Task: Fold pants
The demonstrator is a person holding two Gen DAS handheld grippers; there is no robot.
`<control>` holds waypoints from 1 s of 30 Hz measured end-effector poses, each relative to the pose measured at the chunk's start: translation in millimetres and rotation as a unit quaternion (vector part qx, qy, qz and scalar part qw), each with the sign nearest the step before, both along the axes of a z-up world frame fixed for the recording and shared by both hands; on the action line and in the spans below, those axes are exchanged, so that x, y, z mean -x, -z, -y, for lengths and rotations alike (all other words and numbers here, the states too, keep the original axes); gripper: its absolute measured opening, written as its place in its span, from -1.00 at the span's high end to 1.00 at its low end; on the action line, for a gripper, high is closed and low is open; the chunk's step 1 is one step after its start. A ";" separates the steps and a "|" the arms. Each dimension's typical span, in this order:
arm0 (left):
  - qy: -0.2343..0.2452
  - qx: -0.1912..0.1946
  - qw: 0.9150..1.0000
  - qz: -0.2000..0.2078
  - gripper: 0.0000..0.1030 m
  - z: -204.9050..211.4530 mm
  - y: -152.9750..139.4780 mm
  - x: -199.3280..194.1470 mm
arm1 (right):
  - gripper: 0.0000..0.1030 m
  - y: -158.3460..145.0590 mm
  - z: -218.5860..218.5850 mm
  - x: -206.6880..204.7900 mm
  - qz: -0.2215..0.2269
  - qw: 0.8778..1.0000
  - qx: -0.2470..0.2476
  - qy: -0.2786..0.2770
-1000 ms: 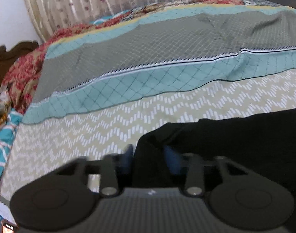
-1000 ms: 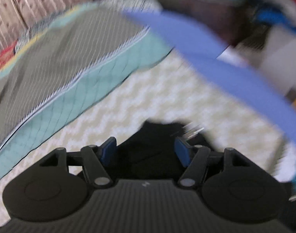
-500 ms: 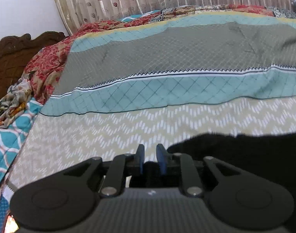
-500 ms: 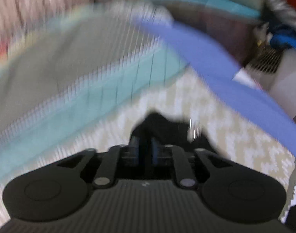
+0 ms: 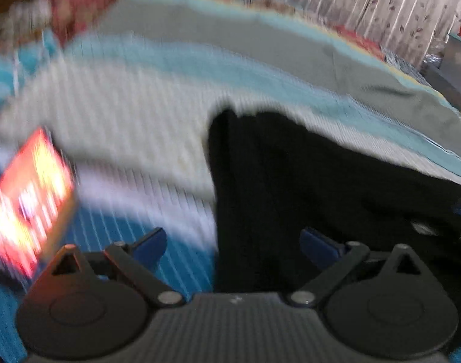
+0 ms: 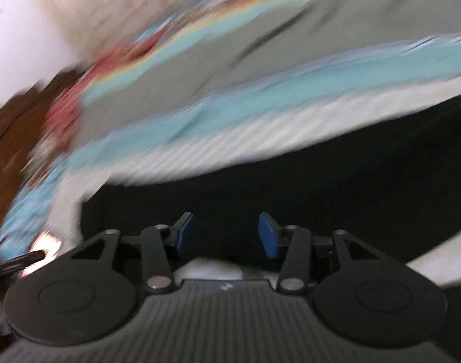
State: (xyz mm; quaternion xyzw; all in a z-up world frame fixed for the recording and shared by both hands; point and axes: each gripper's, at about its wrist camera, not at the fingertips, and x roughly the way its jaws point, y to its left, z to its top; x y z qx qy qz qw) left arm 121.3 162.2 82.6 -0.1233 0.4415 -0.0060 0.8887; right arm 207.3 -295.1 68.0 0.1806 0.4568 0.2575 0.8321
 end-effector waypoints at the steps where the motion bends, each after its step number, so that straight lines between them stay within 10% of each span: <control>1: 0.000 0.023 1.000 -0.013 -0.91 -0.3 8.3 5.9 | 0.03 8.4 -18.9 -3.8 -0.013 1.000 -0.001 -0.014; 3: -0.006 0.070 0.997 -0.027 -0.83 0.3 20.6 14.1 | 0.03 29.6 -52.2 -15.7 -0.054 0.998 -0.002 -0.026; 6: -0.027 0.125 0.990 -0.052 -0.01 -1.8 39.3 12.2 | 0.03 63.7 -75.9 -30.8 -0.116 0.993 -0.016 0.003; 7: -0.036 0.126 0.990 -0.054 0.08 -3.1 41.5 11.4 | 0.12 64.1 -81.9 -28.0 -0.105 0.994 -0.023 0.017; 8: -0.044 0.127 0.990 -0.049 0.53 -5.3 39.3 13.4 | 0.65 62.5 -86.1 -26.6 -0.105 0.994 -0.019 0.024; 11: -0.047 0.136 0.989 -0.026 0.80 -15.2 23.9 29.9 | 0.72 47.1 -93.5 -6.0 -0.100 0.994 -0.032 0.004; 18: -0.058 0.146 0.987 -0.019 0.77 -26.7 23.0 76.6 | 0.46 51.7 -95.9 34.0 -0.063 0.997 0.024 0.026; 23: -0.085 0.134 0.987 -0.016 -0.04 -26.8 23.1 93.5 | 0.09 41.6 -74.3 32.5 -0.034 0.995 -0.014 0.095; 30: -0.079 0.183 0.979 -0.032 -0.46 -26.7 29.6 108.3 | 0.00 11.9 58.6 109.9 0.049 0.961 -0.026 0.272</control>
